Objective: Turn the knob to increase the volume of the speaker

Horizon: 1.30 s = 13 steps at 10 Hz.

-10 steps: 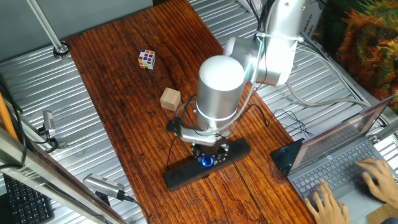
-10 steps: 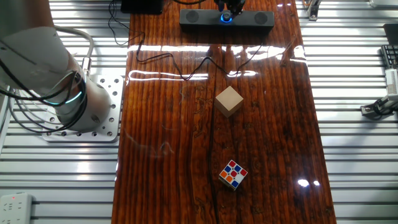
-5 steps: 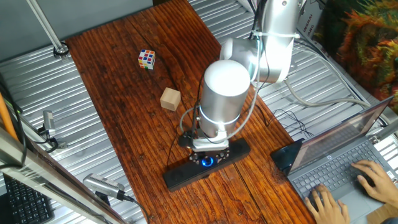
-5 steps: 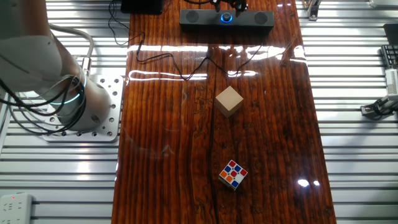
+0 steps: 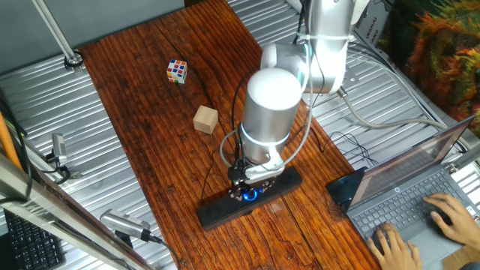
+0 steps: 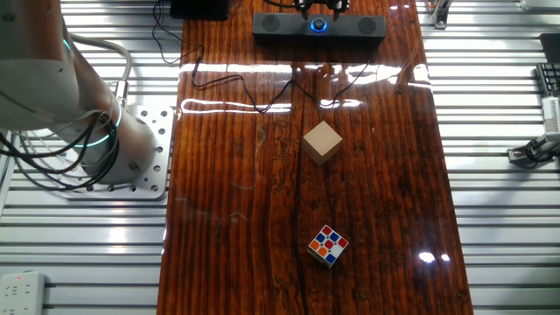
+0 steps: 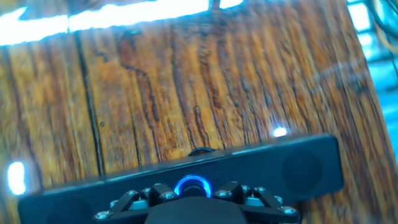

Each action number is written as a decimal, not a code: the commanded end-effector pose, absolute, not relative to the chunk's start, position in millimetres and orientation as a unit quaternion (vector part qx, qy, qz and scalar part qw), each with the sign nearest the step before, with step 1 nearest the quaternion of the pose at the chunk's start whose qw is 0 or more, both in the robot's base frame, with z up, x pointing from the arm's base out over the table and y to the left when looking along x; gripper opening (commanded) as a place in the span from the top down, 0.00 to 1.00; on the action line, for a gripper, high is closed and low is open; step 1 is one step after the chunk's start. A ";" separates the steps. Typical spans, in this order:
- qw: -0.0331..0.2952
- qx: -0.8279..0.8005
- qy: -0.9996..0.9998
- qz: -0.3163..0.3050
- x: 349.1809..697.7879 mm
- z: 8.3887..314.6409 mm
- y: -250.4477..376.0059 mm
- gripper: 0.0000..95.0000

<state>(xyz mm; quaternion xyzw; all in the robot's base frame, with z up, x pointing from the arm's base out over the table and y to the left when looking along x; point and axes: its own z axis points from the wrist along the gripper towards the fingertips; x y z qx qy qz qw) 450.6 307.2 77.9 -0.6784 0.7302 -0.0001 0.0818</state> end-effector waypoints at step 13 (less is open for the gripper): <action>0.083 -0.683 0.726 0.020 450.8 77.3 307.5 0.40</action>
